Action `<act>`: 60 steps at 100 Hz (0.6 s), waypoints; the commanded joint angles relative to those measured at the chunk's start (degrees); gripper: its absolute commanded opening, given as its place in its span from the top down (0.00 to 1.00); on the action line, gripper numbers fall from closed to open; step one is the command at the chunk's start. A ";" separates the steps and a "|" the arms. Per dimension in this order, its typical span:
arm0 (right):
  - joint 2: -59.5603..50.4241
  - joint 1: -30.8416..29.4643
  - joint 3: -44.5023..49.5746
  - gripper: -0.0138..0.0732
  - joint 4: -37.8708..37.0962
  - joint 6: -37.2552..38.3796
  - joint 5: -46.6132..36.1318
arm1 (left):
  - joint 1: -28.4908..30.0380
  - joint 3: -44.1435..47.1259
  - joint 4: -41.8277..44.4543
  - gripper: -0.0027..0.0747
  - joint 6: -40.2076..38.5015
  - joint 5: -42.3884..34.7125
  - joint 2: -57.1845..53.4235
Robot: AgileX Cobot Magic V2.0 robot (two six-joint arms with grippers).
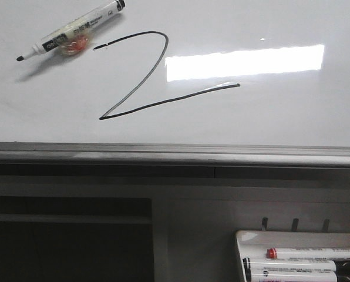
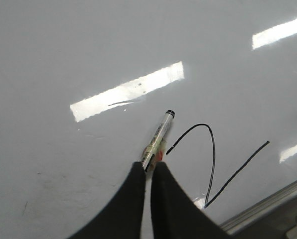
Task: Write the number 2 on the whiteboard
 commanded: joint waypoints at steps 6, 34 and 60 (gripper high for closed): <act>0.49 -0.41 -1.52 0.92 0.21 -0.58 -3.50 | -0.25 -1.31 -2.66 0.96 -0.77 -2.00 0.66; 0.49 -0.41 -1.52 0.92 0.21 -0.58 -3.50 | -0.04 -1.19 -0.08 0.96 -0.53 -3.01 0.56; 0.49 -0.41 -1.52 0.92 0.21 -0.58 -3.50 | -3.95 5.87 39.17 0.96 -43.68 -18.99 -0.01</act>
